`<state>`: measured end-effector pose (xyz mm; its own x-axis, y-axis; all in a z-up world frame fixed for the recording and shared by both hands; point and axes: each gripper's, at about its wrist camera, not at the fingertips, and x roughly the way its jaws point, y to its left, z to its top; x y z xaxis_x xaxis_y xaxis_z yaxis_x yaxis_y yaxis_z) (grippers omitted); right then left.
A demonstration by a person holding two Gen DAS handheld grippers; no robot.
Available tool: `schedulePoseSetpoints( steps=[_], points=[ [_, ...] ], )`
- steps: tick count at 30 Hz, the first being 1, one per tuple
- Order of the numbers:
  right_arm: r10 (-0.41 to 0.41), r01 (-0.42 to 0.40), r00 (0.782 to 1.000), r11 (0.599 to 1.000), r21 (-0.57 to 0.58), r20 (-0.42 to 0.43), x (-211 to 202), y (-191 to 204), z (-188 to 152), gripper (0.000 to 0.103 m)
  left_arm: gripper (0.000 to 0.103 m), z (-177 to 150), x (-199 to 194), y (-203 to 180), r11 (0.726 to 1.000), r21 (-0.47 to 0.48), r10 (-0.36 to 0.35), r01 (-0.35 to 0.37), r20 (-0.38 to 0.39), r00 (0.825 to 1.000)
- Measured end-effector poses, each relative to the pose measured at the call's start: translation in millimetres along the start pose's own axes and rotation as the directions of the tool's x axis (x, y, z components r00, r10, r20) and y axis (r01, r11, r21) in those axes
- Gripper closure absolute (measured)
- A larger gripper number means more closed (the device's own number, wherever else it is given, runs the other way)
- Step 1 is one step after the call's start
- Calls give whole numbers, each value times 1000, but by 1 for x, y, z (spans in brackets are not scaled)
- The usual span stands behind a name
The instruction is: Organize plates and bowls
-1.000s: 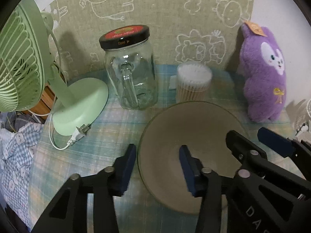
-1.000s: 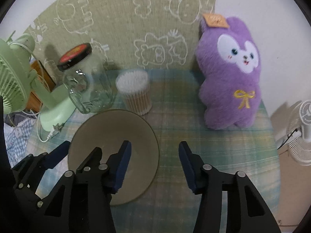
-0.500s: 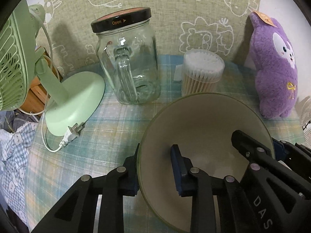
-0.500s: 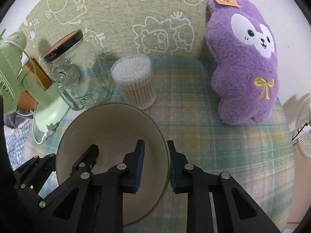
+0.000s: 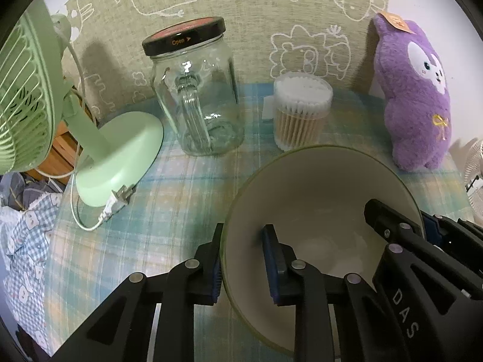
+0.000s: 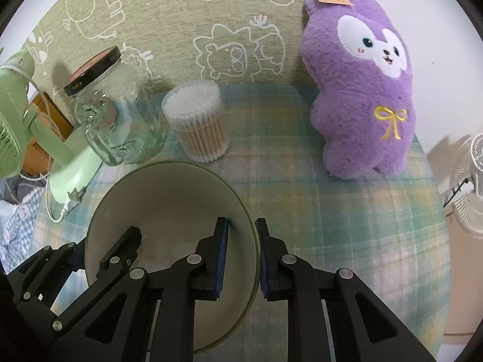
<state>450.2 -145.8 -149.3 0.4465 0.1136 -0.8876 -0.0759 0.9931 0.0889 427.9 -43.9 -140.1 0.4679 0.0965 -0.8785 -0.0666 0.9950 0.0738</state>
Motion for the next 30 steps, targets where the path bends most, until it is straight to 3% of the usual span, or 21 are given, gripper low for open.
schedulePoseSetpoints(
  steps=[13, 30],
  points=[
    [-8, 9, 1000, 999, 34, -17, -46, 8, -37, 82, 82, -34, -40, 5, 1000, 15, -14, 14, -22, 1000],
    [-29, 25, 998, 997, 71, 47, -153, 33, -80, 82, 82, -71, -141, 31, 999, 13, -46, 45, 47, 998]
  ],
)
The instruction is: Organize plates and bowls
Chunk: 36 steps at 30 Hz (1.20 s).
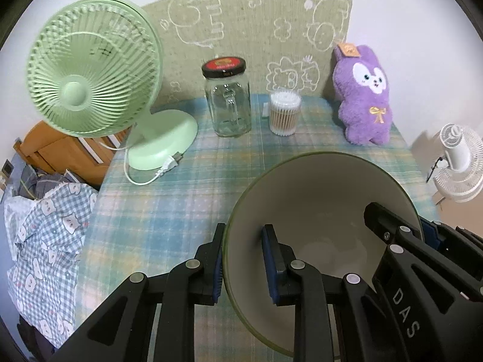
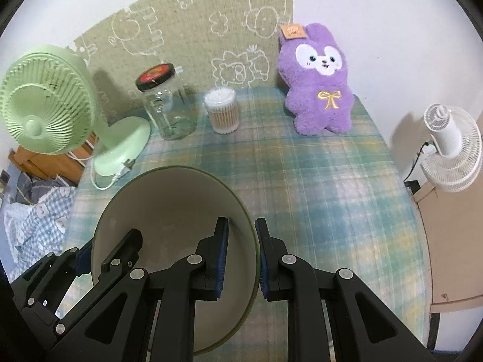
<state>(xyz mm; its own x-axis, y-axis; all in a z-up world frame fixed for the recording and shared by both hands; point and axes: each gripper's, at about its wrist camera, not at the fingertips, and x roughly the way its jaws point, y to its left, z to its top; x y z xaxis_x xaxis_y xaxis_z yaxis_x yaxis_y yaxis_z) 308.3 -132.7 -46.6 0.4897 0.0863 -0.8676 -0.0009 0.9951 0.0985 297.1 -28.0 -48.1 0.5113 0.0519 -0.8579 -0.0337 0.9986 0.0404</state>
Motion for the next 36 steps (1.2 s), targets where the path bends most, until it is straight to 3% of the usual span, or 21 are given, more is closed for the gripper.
schedulePoseSetpoints(
  steps=[19, 36],
  points=[
    [-48, 46, 997, 998, 33, 61, -99, 20, -73, 82, 82, -62, -86, 24, 997, 50, -56, 53, 52, 997],
    [-81, 81, 997, 994, 74, -10, -101, 23, -148, 82, 81, -131, -86, 30, 993, 80, -90, 91, -23, 996]
  ],
)
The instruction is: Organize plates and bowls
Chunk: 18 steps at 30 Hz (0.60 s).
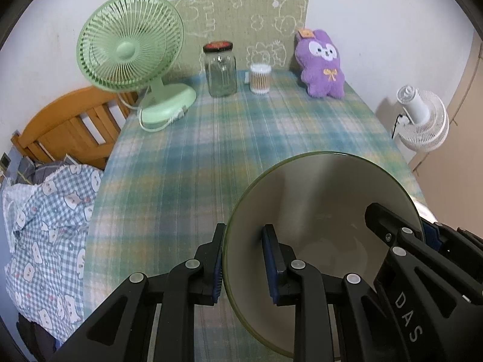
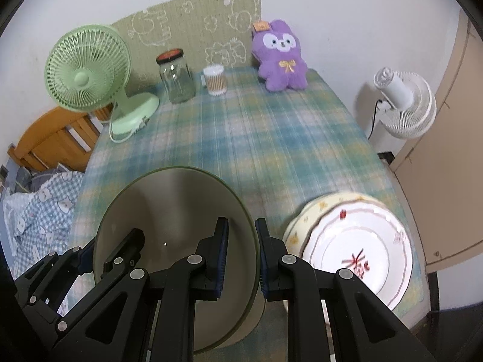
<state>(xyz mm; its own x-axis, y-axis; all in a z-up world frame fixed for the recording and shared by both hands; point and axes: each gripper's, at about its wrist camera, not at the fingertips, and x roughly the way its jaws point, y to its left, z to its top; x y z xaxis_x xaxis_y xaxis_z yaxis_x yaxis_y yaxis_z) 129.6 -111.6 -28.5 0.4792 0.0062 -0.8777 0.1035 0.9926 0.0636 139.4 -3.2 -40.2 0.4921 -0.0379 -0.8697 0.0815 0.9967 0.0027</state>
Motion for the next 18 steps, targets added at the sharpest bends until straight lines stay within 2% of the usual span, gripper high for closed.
schedulePoseSetpoints(
  steps=[12, 18],
  points=[
    [-8, 9, 996, 1000, 15, -84, 20, 3, -32, 82, 81, -29, 15, 6, 1000, 7, -5, 6, -82, 997],
    [-18, 20, 996, 1000, 15, -91, 25, 4, -39, 82, 82, -35, 20, 6, 1000, 9, -10, 10, -96, 995]
  ],
)
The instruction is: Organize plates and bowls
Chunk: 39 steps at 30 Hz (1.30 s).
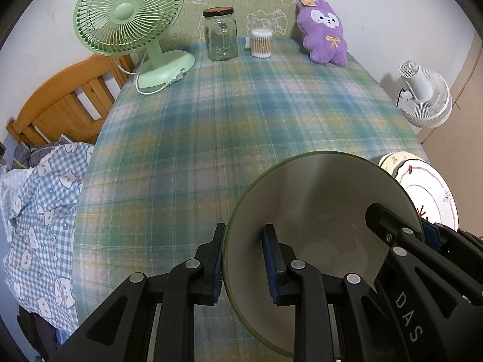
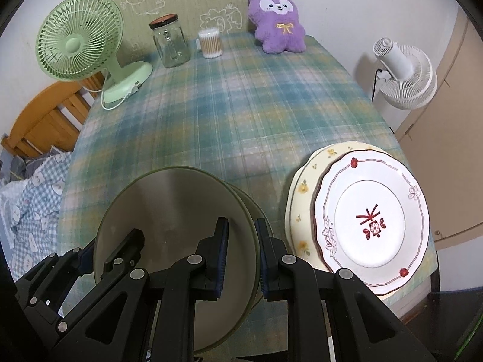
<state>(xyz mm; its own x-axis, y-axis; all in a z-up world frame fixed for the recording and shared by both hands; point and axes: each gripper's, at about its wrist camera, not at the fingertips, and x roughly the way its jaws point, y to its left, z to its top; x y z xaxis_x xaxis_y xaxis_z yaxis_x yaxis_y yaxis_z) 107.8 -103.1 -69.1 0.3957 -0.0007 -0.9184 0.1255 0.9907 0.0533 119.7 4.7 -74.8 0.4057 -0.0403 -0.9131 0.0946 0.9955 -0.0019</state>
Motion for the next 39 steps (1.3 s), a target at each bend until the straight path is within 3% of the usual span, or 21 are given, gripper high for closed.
schedulePoseSetpoints(
  steps=[16, 18, 22, 24, 26, 29, 39],
  points=[
    [-70, 70, 998, 998, -10, -3, 7, -5, 0, 82, 83, -1, 11, -3, 999, 23, -46, 46, -16, 999],
    [-56, 56, 998, 998, -10, -6, 7, -7, 1, 82, 72, -1, 10, -3, 997, 29, -65, 65, -16, 998],
    [-17, 17, 1000, 1000, -18, -15, 8, -10, 4, 80, 60, 1, 11, 0, 995, 13, -94, 94, -22, 995],
    [17, -18, 1000, 1000, -21, -25, 10, -12, 5, 68, 47, 1, 13, 4, 994, 1, -108, 108, -24, 994],
    [26, -26, 999, 1000, -3, -37, 12, -15, 6, 45, 44, 2, 14, 7, 994, -6, -109, 109, -13, 994],
    [29, -29, 999, 1000, 4, -31, 17, -21, 6, 41, 33, 2, 19, 11, 991, -20, -129, 129, -15, 991],
    [97, -97, 990, 995, 0, -100, 50, -25, 7, 41, 33, -1, 37, 13, 994, -44, -107, 104, -67, 992]
  ],
)
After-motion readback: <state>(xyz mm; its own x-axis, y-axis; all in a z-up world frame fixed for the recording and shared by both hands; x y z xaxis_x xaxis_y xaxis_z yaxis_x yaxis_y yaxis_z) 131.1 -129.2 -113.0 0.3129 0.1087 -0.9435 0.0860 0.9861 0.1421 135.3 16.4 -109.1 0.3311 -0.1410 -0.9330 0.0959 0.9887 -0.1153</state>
